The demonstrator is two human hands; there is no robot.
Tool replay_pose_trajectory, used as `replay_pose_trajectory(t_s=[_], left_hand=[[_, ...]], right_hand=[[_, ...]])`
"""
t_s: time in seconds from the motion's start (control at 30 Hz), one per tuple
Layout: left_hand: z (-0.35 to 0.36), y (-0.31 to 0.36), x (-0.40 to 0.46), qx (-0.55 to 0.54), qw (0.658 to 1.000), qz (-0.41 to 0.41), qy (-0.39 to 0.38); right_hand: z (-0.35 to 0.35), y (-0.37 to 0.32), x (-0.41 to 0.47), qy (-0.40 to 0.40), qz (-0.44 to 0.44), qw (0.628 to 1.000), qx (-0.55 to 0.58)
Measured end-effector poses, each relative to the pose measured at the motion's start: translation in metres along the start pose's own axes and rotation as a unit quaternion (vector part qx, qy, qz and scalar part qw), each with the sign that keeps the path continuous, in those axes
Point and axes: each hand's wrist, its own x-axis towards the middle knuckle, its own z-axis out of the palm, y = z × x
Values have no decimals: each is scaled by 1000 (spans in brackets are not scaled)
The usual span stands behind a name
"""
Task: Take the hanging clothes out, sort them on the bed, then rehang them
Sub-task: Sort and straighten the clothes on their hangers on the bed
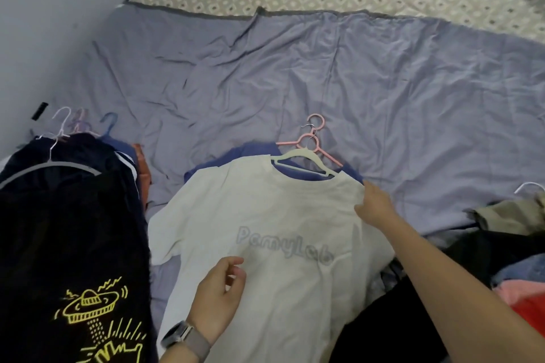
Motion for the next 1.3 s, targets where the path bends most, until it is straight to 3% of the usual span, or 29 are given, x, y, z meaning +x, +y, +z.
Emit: replay_pose_trajectory(t_s=[0.13,0.27,0.4,0.47,0.6,0.77,0.93,1.1,1.3], left_hand=[[-4,-16,-3,0,1000,-25,11],[-3,-20,-3,-8,999,-48,12],[3,-7,1,-18,999,-29,3],[3,0,3,-28,999,-13,8],[5,4,4,-53,998,-15,26],[6,9,-8,-65,996,-4,68],[-30,8,-5,2,982,113,153],[-63,5,-3,44,980,163,105],[-75,-2,-25,143,968,199,46]], right_hand=[[7,-5,9,-38,27,999,-25],[28,-11,10,-35,27,995,87],[30,-15,7,23,128,991,12],[19,-13,12,-5,130,991,-17],[1,-14,8,-86,59,995,3],[-7,-39,-79,34,-31,995,94],[13,-23,-175,82,-99,984,125],[34,-1,-229,31,-102,965,239],[-8,-6,-276,-87,-57,943,316]])
